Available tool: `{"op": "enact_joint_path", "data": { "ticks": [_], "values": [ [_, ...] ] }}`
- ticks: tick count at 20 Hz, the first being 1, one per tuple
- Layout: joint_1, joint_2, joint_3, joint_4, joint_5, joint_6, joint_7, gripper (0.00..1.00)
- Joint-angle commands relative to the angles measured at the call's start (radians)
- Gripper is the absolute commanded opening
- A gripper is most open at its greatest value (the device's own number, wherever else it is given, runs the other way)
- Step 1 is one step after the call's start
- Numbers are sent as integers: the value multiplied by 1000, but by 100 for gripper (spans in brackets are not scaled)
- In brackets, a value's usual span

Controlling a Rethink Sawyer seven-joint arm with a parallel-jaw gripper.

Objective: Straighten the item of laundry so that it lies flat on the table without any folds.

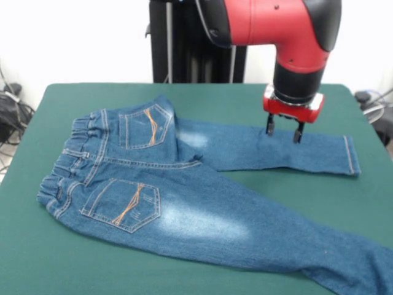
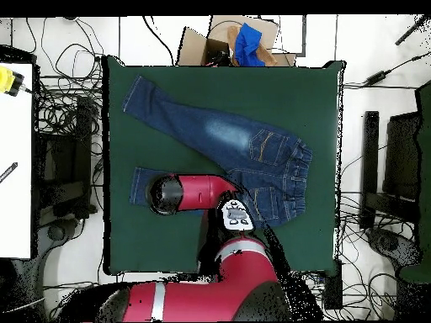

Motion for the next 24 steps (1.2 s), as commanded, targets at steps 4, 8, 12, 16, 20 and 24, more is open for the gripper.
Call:
{"op": "enact_joint_path", "data": {
  "ticks": [4, 8, 12, 16, 20, 24],
  "values": [
    [-22, 47, 11, -35, -42, 25, 16, 100],
    [-21, 67, 6, -42, -48, 7, 18, 100],
    [-19, 71, 4, -43, -50, 3, 18, 100],
    [-16, 82, 3, -46, -52, -8, 20, 100],
    [-19, 85, 4, -47, -55, -10, 19, 100],
    [-21, 94, 3, -51, -61, -16, 16, 100]
  ]
}}
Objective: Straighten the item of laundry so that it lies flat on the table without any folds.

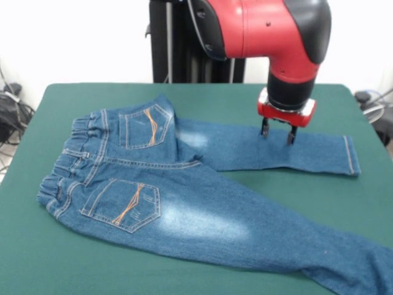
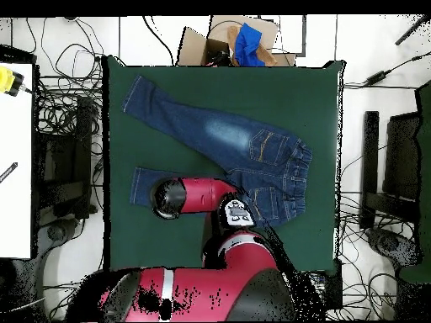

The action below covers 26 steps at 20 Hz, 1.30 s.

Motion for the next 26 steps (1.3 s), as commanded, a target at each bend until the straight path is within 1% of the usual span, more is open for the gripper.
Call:
{"op": "enact_joint_path", "data": {
  "ticks": [1, 17, 23, 26],
  "values": [
    [-12, 38, 1, -52, -56, -22, 17, 100],
    [-7, 21, 7, -41, -56, -13, 28, 100],
    [-2, 36, 3, -51, -58, -20, 31, 100],
    [3, 68, -2, -71, -60, -45, 38, 100]
  ]
}}
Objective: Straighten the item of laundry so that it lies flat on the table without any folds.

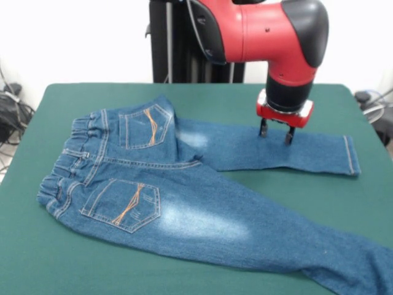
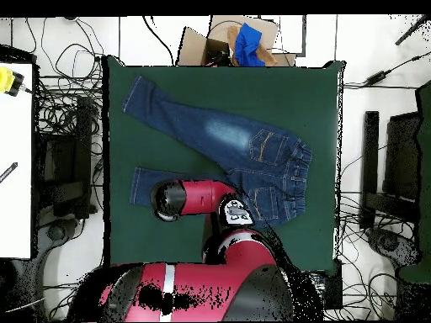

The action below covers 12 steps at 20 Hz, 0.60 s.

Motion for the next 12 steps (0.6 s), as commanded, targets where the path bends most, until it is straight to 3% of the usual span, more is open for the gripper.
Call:
{"op": "enact_joint_path", "data": {
  "ticks": [1, 12],
  "values": [
    [16, 61, -11, -83, -43, -55, 52, 100],
    [224, 203, -64, -338, 151, -20, 268, 100]
  ]
}}
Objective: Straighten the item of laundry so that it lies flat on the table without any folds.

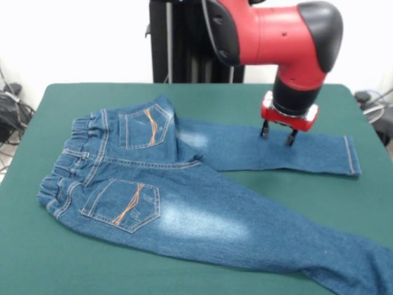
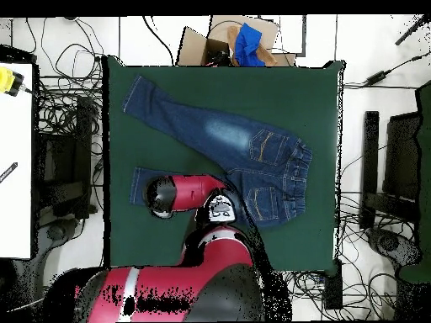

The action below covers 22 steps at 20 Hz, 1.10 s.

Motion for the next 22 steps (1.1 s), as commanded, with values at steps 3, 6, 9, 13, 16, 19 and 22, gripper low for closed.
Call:
{"op": "enact_joint_path", "data": {
  "ticks": [3, 6, 9, 13, 16, 19, 22],
  "values": [
    [162, 197, -20, -310, 174, -61, 299, 100],
    [184, 210, -37, -338, 205, -44, 312, 100],
    [196, 209, -46, -352, 230, -17, 312, 100],
    [195, 208, -48, -360, 256, -3, 295, 100],
    [190, 205, -46, -354, 266, -5, 279, 100],
    [185, 195, -45, -343, 274, -2, 263, 100],
    [185, 181, -47, -338, 285, 21, 260, 100]
  ]
}}
